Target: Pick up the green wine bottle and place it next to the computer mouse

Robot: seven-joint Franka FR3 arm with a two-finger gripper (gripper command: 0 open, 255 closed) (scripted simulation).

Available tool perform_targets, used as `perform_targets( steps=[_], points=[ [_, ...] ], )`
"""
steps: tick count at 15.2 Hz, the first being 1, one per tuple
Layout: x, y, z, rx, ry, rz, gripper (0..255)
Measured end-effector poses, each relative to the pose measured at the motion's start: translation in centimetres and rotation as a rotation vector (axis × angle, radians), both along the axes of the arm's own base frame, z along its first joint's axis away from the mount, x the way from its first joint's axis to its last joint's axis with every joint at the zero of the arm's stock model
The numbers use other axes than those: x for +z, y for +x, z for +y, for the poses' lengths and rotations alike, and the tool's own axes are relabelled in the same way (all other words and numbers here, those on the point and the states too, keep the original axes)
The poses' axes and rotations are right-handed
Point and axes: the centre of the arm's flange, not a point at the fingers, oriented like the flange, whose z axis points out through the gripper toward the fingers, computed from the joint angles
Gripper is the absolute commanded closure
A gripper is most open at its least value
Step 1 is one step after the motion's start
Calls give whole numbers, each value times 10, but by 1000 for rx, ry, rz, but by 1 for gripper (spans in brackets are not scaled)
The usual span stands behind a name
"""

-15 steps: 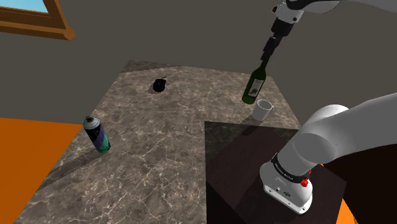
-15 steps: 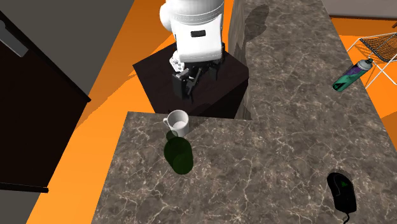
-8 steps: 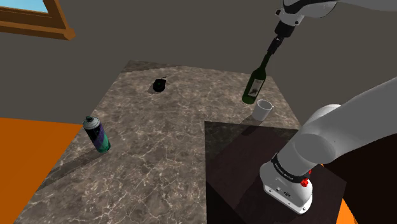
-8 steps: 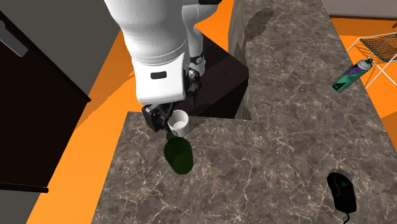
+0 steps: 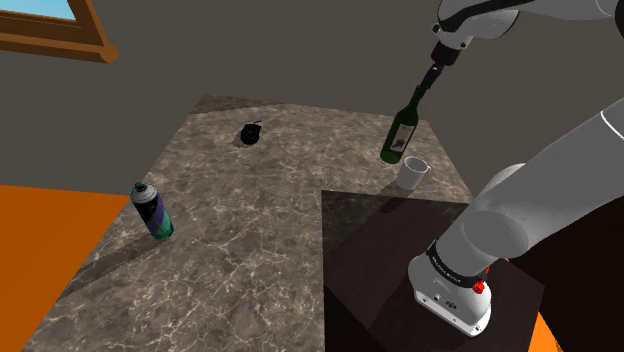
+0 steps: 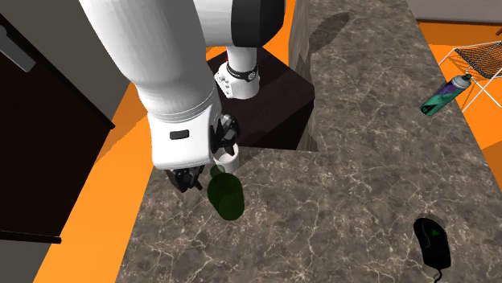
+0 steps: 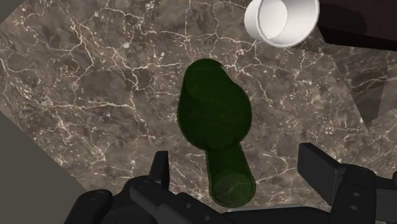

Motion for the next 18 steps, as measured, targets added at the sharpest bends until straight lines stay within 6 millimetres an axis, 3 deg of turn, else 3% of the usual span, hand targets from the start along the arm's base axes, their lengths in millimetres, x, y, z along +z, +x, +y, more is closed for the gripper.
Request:
perform_targets(
  steps=[3, 9, 10, 18],
  points=[
    [-15, 1, -1, 0, 0, 0, 0],
    [-19, 3, -2, 0, -1, 0, 0],
    [-19, 3, -2, 0, -1, 0, 255],
    [-19, 3, -2, 0, -1, -1, 255]
  ],
)
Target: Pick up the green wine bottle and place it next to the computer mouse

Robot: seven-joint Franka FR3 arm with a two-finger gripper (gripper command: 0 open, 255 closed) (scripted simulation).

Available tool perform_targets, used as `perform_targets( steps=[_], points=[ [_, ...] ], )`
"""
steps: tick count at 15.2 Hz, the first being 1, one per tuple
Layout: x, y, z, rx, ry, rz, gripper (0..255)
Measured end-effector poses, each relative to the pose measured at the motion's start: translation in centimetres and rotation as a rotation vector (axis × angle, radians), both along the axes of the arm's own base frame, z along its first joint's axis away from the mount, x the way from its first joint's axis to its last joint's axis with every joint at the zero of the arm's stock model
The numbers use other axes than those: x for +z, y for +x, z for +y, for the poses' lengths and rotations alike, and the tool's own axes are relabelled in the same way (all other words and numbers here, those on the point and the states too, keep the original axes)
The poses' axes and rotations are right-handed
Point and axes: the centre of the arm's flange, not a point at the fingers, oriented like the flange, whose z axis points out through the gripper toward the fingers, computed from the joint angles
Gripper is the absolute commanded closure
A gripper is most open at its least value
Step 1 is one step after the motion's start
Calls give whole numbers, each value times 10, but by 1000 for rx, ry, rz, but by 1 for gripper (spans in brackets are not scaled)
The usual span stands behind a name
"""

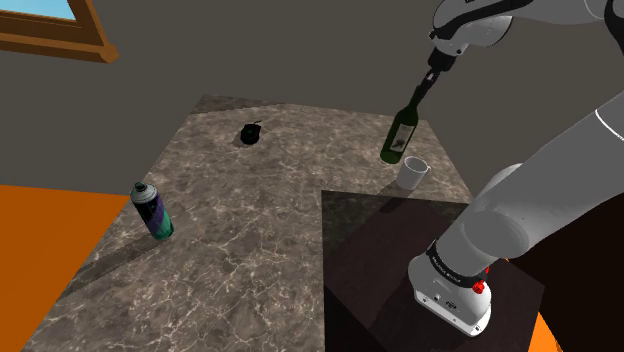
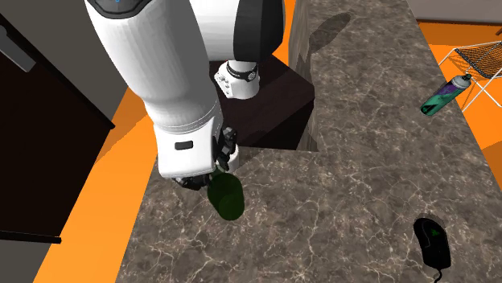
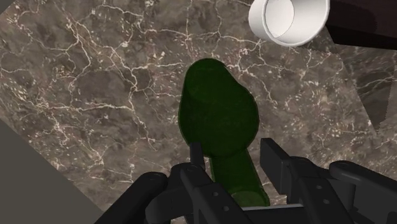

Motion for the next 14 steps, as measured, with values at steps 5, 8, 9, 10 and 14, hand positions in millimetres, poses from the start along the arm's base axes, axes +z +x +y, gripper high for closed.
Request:
perform_targets(
  steps=[5, 8, 9, 10, 14],
  points=[
    [12, 1, 0, 0, 0, 1, 255],
    [26, 0, -1, 0, 0, 1, 255],
    [32, 0, -1, 0, 0, 1, 255],
    [36, 0, 0, 0, 0, 1, 255],
    [57, 0, 1, 0, 0, 1, 255]
  ],
)
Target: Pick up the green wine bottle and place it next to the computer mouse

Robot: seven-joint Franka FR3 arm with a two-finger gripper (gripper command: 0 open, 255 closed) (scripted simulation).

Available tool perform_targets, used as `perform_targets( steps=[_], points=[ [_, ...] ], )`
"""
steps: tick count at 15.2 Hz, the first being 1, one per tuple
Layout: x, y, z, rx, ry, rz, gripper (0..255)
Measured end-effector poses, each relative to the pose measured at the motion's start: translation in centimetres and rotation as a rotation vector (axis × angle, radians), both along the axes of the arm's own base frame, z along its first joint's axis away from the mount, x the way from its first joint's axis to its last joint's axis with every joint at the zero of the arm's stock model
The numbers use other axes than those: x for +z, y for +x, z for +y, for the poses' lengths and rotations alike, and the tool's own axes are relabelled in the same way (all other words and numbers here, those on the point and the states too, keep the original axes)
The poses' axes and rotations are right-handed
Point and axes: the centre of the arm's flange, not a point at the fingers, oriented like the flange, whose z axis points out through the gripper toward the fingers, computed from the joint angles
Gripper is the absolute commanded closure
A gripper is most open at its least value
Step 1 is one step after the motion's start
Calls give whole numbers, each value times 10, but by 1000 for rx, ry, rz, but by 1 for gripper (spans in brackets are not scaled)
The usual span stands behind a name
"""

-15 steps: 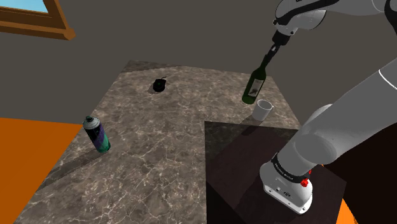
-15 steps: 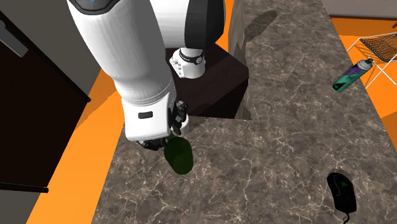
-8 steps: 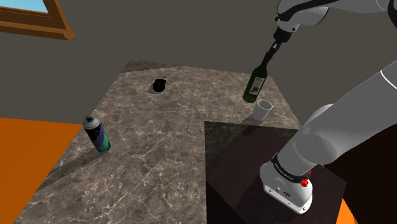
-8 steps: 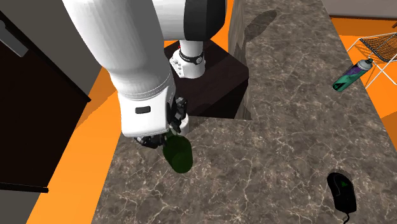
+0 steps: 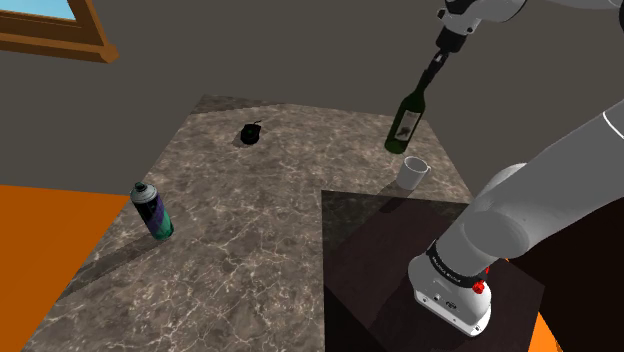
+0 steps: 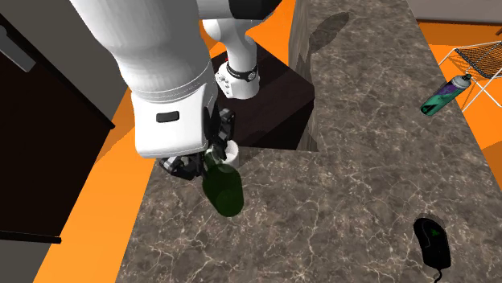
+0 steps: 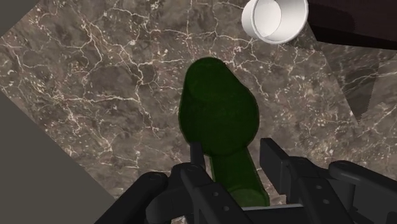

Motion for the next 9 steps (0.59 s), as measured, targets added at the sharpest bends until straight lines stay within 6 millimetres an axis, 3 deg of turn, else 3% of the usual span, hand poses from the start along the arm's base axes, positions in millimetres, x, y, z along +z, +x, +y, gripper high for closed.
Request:
perform_targets(
  steps=[9],
  points=[
    [47, -1, 0, 0, 0, 0, 255]
  ],
)
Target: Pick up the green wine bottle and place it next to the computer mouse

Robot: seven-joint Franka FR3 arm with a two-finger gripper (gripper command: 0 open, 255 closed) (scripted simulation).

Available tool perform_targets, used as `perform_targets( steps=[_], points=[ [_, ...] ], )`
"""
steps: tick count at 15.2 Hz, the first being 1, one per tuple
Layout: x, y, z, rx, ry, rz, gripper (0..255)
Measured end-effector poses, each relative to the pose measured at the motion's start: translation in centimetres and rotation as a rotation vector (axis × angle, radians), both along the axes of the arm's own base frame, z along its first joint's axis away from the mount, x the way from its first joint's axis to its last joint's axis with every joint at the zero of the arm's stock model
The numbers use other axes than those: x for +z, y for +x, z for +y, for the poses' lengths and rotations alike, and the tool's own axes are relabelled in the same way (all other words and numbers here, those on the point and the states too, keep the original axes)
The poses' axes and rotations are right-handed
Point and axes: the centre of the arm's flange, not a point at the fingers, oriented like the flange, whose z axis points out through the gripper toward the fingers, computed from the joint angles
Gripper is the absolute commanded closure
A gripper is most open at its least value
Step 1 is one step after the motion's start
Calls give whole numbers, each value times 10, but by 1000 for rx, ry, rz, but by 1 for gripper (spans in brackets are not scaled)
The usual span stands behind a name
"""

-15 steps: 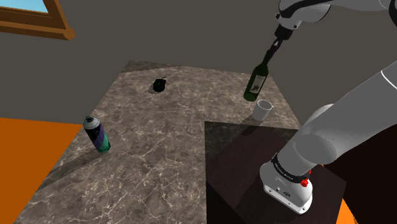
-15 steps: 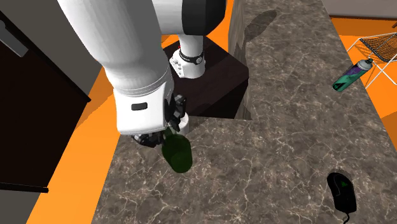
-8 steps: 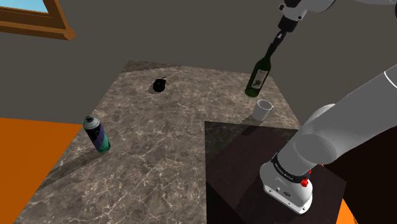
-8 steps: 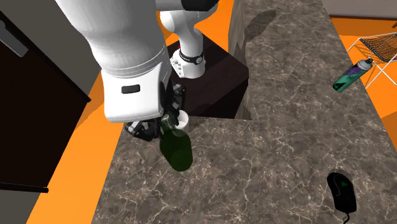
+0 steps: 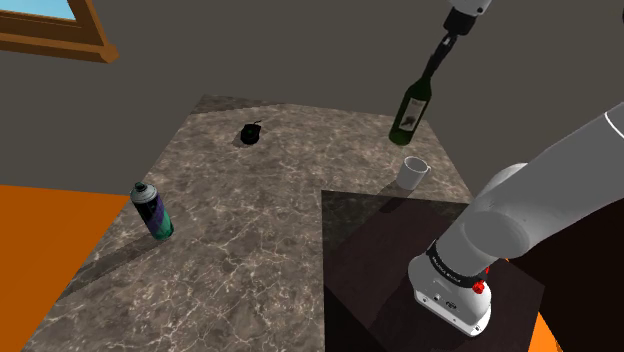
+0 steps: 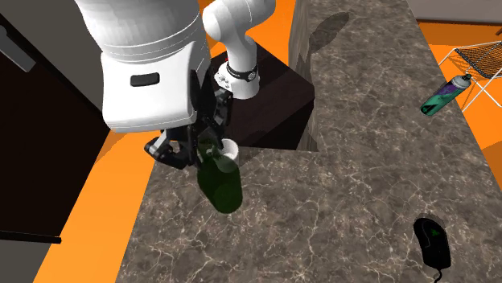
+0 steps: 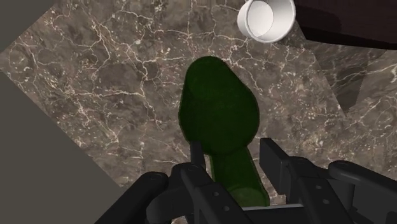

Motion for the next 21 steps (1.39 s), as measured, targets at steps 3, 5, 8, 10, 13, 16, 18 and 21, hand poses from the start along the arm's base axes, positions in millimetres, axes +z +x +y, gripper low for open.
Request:
perform_targets(
  steps=[3, 5, 8, 10, 13, 16, 18, 21],
  points=[
    [4, 16, 24, 1, 0, 0, 255],
    [4, 33, 44, 1, 1, 0, 255],
    [5, 50, 80, 2, 0, 0, 255],
    [3, 65, 102, 2, 0, 1, 255],
    [3, 84, 133, 1, 0, 1, 255],
    [4, 106, 168, 1, 0, 0, 255],
    [3, 118, 190, 1, 0, 0, 255],
    [4, 142, 222, 1, 0, -1, 255]
  ],
)
